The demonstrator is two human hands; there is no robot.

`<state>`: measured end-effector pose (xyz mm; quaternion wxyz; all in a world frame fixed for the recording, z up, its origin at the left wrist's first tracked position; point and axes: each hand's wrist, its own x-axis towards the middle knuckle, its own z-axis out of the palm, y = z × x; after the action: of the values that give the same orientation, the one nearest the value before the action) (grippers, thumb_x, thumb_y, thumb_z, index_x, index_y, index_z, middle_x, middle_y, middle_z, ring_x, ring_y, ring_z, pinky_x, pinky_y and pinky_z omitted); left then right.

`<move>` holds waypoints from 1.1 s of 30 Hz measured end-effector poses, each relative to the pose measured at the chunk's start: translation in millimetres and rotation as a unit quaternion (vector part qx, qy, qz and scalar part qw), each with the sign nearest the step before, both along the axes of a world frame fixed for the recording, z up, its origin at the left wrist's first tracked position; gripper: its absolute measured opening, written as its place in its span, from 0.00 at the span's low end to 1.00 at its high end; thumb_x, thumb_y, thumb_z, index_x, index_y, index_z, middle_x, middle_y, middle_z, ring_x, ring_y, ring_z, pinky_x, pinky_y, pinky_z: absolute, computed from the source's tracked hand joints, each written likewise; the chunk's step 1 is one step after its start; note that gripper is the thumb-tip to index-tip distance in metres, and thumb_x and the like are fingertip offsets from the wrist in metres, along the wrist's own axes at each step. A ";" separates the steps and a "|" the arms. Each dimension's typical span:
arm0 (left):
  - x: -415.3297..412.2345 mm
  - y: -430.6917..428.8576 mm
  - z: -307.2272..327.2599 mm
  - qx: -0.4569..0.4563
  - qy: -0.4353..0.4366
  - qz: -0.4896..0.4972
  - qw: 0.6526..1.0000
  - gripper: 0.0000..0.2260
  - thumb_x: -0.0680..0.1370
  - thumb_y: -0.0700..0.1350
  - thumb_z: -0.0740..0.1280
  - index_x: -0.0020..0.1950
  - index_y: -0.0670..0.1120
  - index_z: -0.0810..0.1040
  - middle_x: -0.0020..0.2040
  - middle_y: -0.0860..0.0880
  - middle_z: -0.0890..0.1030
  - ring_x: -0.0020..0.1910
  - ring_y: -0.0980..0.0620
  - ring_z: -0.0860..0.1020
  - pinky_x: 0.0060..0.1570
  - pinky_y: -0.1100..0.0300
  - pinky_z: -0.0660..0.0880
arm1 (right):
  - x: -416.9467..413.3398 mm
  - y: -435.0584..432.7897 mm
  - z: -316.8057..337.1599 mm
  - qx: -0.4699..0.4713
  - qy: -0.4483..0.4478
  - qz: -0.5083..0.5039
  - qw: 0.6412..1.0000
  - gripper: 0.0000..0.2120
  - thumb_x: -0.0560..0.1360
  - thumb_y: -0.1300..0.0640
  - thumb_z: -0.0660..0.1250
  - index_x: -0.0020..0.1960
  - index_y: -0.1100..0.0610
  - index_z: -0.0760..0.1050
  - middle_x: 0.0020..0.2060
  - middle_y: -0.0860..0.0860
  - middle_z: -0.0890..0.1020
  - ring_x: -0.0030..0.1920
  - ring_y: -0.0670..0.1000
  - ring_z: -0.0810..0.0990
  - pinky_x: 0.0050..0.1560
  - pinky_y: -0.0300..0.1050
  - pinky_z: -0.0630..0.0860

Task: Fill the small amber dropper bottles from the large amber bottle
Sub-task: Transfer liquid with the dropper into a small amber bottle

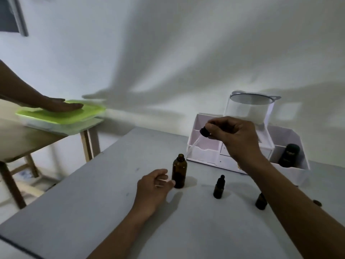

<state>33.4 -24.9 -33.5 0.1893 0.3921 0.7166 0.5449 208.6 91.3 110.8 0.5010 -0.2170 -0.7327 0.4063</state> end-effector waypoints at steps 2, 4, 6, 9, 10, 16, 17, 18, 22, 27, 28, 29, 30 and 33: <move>-2.4 10.3 -0.2 0.006 -0.008 -0.003 1.000 0.25 0.68 0.50 0.78 0.63 0.50 0.77 0.53 0.55 0.82 0.46 0.60 0.81 0.40 0.74 0.74 | -10.5 3.7 -1.4 -0.004 -0.003 -0.003 1.000 0.04 0.74 0.63 0.74 0.48 0.60 0.85 0.39 0.53 0.88 0.43 0.53 0.88 0.53 0.56 0.83; -2.8 19.8 1.0 0.004 -0.008 -0.011 1.000 0.30 0.66 0.53 0.78 0.66 0.51 0.75 0.56 0.54 0.80 0.49 0.58 0.80 0.45 0.70 0.75 | -16.6 7.3 -3.3 -0.007 -0.011 -0.003 1.000 0.05 0.74 0.62 0.74 0.49 0.61 0.85 0.39 0.53 0.88 0.43 0.53 0.88 0.53 0.55 0.84; -4.2 28.3 1.1 0.010 -0.001 -0.017 1.000 0.33 0.64 0.54 0.79 0.67 0.50 0.74 0.58 0.53 0.80 0.52 0.56 0.80 0.50 0.66 0.77 | -21.1 10.5 -6.1 -0.004 -0.026 -0.005 1.000 0.04 0.74 0.62 0.74 0.48 0.60 0.85 0.38 0.52 0.88 0.43 0.52 0.88 0.53 0.54 0.84; -4.6 36.1 0.6 0.013 0.013 -0.037 0.999 0.33 0.63 0.56 0.79 0.67 0.51 0.75 0.59 0.53 0.81 0.53 0.56 0.80 0.54 0.62 0.78 | -25.6 13.9 -11.3 0.024 -0.049 -0.012 0.998 0.04 0.74 0.60 0.75 0.48 0.58 0.85 0.38 0.50 0.88 0.42 0.51 0.88 0.52 0.54 0.84; -4.5 37.3 0.1 0.012 0.014 -0.042 0.999 0.32 0.64 0.55 0.79 0.66 0.52 0.75 0.58 0.54 0.81 0.53 0.56 0.80 0.55 0.62 0.78 | -26.7 14.9 -12.7 0.032 -0.055 -0.014 0.998 0.04 0.74 0.59 0.75 0.48 0.58 0.85 0.38 0.50 0.88 0.42 0.52 0.88 0.51 0.55 0.84; -6.5 38.3 -2.6 0.027 0.012 -0.046 0.998 0.27 0.65 0.53 0.78 0.63 0.52 0.78 0.54 0.56 0.82 0.51 0.58 0.80 0.54 0.64 0.78 | -24.9 19.1 -5.2 0.045 -0.029 -0.025 0.998 0.04 0.73 0.60 0.75 0.47 0.53 0.84 0.39 0.48 0.88 0.41 0.50 0.88 0.49 0.51 0.85; -6.6 38.0 -3.0 0.027 0.012 -0.048 0.998 0.26 0.65 0.53 0.78 0.62 0.52 0.78 0.53 0.56 0.83 0.51 0.58 0.81 0.54 0.63 0.78 | -24.8 19.7 -3.9 0.042 -0.024 -0.022 0.999 0.04 0.74 0.60 0.75 0.47 0.53 0.84 0.38 0.47 0.88 0.41 0.49 0.88 0.48 0.48 0.85; -6.9 38.0 -3.6 0.026 0.011 -0.050 0.998 0.25 0.66 0.53 0.78 0.61 0.52 0.79 0.52 0.56 0.83 0.50 0.58 0.81 0.54 0.64 0.78 | -25.0 20.1 -3.4 0.043 -0.025 -0.019 0.999 0.04 0.74 0.61 0.74 0.46 0.52 0.84 0.36 0.45 0.88 0.40 0.47 0.88 0.47 0.46 0.85; -7.2 37.0 -3.3 0.020 0.026 -0.049 0.998 0.23 0.67 0.54 0.77 0.59 0.52 0.79 0.48 0.60 0.81 0.46 0.63 0.80 0.44 0.76 0.74 | -31.2 20.3 -9.2 0.068 -0.063 -0.019 0.995 0.03 0.74 0.59 0.74 0.46 0.51 0.84 0.36 0.43 0.87 0.40 0.46 0.87 0.47 0.43 0.84; -7.7 38.1 -3.2 0.013 0.037 -0.047 0.998 0.24 0.68 0.54 0.76 0.62 0.52 0.78 0.47 0.60 0.79 0.45 0.62 0.78 0.40 0.77 0.71 | -44.1 18.9 -24.5 0.093 -0.137 -0.029 0.986 0.06 0.73 0.56 0.75 0.49 0.55 0.85 0.40 0.44 0.87 0.40 0.41 0.85 0.47 0.37 0.82; -8.2 39.2 -4.2 0.014 0.037 -0.047 0.998 0.24 0.68 0.54 0.76 0.62 0.52 0.78 0.48 0.59 0.80 0.46 0.61 0.78 0.42 0.76 0.72 | -46.7 19.1 -27.8 0.095 -0.152 -0.030 0.983 0.07 0.73 0.55 0.76 0.50 0.55 0.85 0.40 0.44 0.86 0.39 0.39 0.85 0.47 0.35 0.81; -9.3 39.7 -5.8 0.014 0.037 -0.047 0.998 0.24 0.68 0.54 0.76 0.62 0.51 0.78 0.50 0.58 0.81 0.46 0.61 0.78 0.45 0.75 0.72 | -49.9 19.5 -32.2 0.097 -0.168 -0.028 0.981 0.07 0.73 0.54 0.76 0.50 0.55 0.85 0.40 0.44 0.86 0.39 0.39 0.85 0.46 0.34 0.81; -9.5 40.9 -6.6 0.012 0.038 -0.049 0.998 0.24 0.69 0.54 0.76 0.63 0.51 0.77 0.52 0.57 0.81 0.48 0.60 0.79 0.49 0.72 0.73 | -52.1 20.4 -36.9 0.098 -0.184 -0.028 0.978 0.08 0.73 0.54 0.76 0.50 0.54 0.85 0.40 0.44 0.86 0.40 0.39 0.84 0.46 0.32 0.80; -9.6 42.2 -8.0 0.003 0.045 -0.055 0.997 0.24 0.70 0.54 0.75 0.64 0.51 0.76 0.52 0.59 0.78 0.49 0.59 0.78 0.56 0.66 0.71 | -57.9 21.0 -53.5 0.098 -0.226 -0.017 0.969 0.08 0.73 0.54 0.76 0.50 0.54 0.85 0.42 0.44 0.85 0.43 0.40 0.84 0.43 0.30 0.78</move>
<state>23.7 17.3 -41.5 0.1852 0.4553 0.7004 0.5175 150.7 112.4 57.3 0.3483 -0.2652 -0.8593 0.2645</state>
